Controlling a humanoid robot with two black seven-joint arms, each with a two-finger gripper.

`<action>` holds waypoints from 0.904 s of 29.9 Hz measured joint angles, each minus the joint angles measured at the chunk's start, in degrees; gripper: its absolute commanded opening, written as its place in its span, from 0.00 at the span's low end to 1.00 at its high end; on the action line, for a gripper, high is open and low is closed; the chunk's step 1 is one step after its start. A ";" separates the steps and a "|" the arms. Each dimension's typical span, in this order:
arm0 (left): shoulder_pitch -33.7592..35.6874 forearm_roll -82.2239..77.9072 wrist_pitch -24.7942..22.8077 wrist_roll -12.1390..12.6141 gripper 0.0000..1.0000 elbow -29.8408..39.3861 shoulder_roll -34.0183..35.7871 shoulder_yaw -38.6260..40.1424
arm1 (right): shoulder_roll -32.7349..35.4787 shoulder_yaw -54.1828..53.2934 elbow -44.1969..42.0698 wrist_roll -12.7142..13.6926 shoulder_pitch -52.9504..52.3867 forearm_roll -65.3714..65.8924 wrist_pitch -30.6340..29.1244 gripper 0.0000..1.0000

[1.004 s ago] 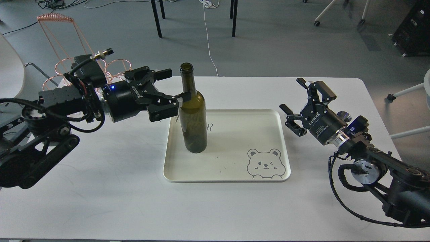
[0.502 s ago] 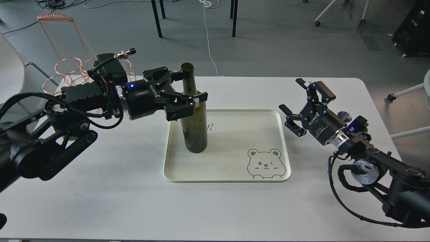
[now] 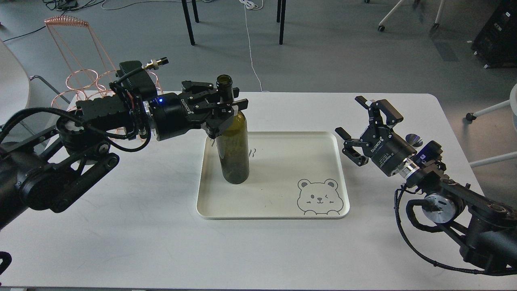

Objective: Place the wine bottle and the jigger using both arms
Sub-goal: 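Lift the wine bottle off the tray toward the copper rack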

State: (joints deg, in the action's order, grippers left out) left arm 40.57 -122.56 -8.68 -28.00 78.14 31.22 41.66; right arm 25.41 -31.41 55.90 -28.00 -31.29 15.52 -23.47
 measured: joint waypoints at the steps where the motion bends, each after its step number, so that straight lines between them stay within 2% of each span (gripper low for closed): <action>1: 0.00 0.00 0.16 0.00 0.13 0.00 -0.03 0.00 | -0.01 0.00 0.00 0.00 0.00 0.02 0.00 0.99; 5: 1.09 0.50 3.01 -0.01 0.13 0.79 0.05 0.04 | -0.04 0.00 0.00 0.00 0.06 0.31 0.05 0.99; 8: 4.66 2.29 3.76 -0.02 0.13 2.37 2.41 0.32 | -0.04 0.03 0.00 0.00 0.09 0.81 0.07 0.99; 14: 12.99 12.29 -0.81 0.00 0.13 2.77 11.87 0.14 | -0.03 0.03 0.00 0.00 0.10 1.15 0.09 0.99; 17: 14.30 17.10 -3.51 0.03 0.13 0.42 17.36 0.08 | -0.07 0.03 -0.07 0.00 0.13 1.36 0.13 0.99; 20: 14.59 20.17 -4.10 0.00 0.13 -3.39 21.05 0.02 | -0.10 0.03 -0.09 0.00 0.17 1.96 0.16 0.99; 27: 16.71 20.98 -2.28 0.02 0.13 -12.61 22.88 0.06 | -0.53 0.05 -0.14 0.00 0.18 2.97 0.18 0.99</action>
State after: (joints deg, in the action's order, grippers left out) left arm 57.28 -101.57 -10.96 -27.98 65.53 54.10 41.72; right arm 24.87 -31.36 55.77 -28.00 -31.11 18.48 -23.29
